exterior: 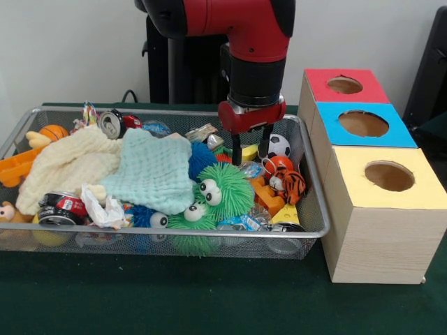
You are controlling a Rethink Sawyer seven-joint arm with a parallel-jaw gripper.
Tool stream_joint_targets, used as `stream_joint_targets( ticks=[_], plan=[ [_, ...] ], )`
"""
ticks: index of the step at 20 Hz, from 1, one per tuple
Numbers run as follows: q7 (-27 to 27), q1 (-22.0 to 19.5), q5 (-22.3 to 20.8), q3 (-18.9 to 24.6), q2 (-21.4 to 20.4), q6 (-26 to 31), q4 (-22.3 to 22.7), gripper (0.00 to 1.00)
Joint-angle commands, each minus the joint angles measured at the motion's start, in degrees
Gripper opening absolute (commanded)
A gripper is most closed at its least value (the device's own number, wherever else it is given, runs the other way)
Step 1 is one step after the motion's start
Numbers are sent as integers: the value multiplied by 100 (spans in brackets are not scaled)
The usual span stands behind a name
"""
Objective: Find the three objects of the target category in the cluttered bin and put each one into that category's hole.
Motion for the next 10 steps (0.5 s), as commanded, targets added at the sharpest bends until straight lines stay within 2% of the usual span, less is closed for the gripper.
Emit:
stream_joint_targets(
  ticks=[1, 10],
  plan=[
    [-282, -91, -151, 472, 173, 202, -246, 100],
    [-367, -246, -53, 606, 151, 307, -174, 100]
  ],
)
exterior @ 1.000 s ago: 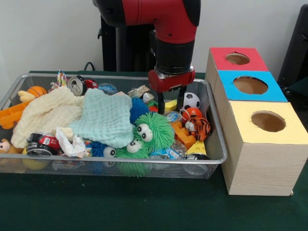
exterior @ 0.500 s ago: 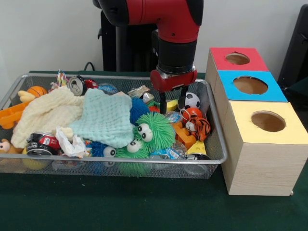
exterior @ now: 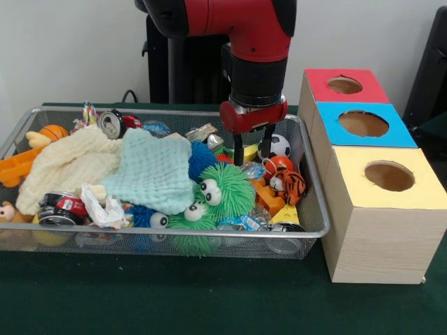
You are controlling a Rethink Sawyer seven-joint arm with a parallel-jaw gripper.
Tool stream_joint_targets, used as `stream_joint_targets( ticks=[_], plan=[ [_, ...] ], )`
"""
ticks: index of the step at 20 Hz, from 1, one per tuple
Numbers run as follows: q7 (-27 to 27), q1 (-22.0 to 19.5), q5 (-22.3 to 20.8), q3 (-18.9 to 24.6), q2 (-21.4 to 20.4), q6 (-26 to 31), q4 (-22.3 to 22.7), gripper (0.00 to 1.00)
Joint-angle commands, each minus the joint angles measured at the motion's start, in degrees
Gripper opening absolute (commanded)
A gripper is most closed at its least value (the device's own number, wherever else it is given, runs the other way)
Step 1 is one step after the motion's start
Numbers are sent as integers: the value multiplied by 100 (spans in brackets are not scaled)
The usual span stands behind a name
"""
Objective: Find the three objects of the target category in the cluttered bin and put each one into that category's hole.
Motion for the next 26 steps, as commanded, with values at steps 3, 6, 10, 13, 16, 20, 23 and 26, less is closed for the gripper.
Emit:
stream_joint_targets(
  ticks=[3, 6, 10, 13, 16, 20, 23, 26],
  plan=[
    [-410, -278, 21, 621, 147, 443, -194, 100],
    [-436, -347, 56, 692, 149, 516, -187, 100],
    [-382, -385, 60, 729, 151, 546, -168, 100],
    [-348, -419, 67, 749, 149, 573, -154, 100],
    [-327, -446, 87, 770, 135, 598, -127, 100],
    [-341, -478, 114, 807, 129, 656, -121, 100],
    [-354, -489, 158, 832, 118, 730, -131, 100],
    [-375, -493, 217, 858, 92, 844, -150, 100]
  ],
)
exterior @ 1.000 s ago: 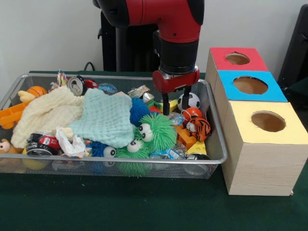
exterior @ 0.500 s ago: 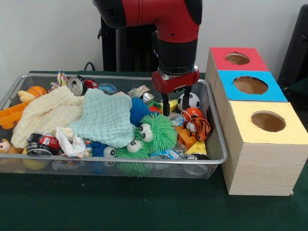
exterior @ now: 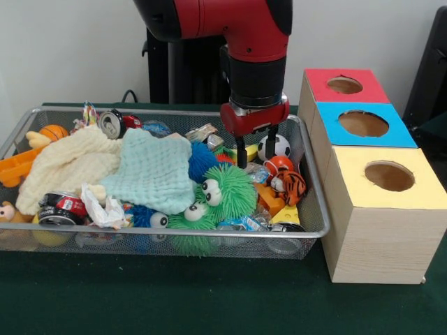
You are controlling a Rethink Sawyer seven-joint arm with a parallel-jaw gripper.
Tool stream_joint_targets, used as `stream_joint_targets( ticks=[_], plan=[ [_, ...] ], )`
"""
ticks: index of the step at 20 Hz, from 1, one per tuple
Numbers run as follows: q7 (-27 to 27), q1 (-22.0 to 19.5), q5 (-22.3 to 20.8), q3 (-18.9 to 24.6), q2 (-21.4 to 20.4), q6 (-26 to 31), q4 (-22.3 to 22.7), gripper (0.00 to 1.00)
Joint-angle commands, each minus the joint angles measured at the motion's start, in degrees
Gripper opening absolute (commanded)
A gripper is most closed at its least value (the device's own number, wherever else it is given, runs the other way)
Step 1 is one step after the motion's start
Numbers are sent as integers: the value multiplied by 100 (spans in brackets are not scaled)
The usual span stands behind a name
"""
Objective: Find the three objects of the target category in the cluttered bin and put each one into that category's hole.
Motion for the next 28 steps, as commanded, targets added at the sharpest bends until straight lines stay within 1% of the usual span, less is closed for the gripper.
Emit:
stream_joint_targets(
  ticks=[1, 5, 8, 10, 17, 21, 28],
  plan=[
    [-379, -154, 182, 469, 82, 782, -161, 100],
    [-418, -120, 184, 479, 4, 909, -192, 100],
    [-322, -64, 177, 442, -108, 918, -128, 100],
    [-337, -96, 183, 459, -145, 944, -72, 100],
    [-390, -208, 260, 541, -159, 1032, -8, 100],
    [-477, -346, 343, 648, -127, 1134, -12, 100],
    [-532, -490, 312, 748, -43, 1129, -31, 100]
  ],
)
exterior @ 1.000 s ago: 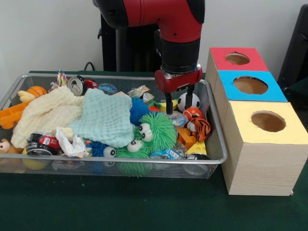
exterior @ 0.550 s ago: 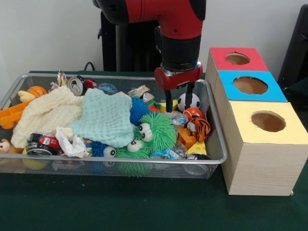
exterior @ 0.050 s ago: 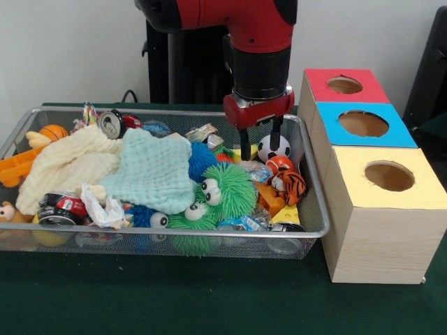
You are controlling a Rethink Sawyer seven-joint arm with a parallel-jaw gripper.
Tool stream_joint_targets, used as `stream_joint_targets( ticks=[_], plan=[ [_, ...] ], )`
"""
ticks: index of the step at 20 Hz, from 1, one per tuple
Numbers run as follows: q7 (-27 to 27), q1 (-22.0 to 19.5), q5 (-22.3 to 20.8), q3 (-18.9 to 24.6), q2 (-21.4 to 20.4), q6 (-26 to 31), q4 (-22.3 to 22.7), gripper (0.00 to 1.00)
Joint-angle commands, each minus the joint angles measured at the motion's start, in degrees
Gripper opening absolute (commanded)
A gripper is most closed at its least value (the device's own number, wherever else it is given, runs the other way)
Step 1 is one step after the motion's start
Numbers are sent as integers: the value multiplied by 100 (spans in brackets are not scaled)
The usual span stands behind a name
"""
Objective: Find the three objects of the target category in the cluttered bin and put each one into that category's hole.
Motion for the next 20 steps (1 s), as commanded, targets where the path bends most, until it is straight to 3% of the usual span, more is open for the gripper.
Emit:
stream_joint_targets(
  ticks=[1, 9, 20],
  plan=[
    [-565, -278, 97, 450, 164, 618, -49, 100],
    [-967, -448, -96, 581, 341, 760, -374, 100],
    [-669, -272, -189, 471, 305, 734, -444, 100]
  ],
)
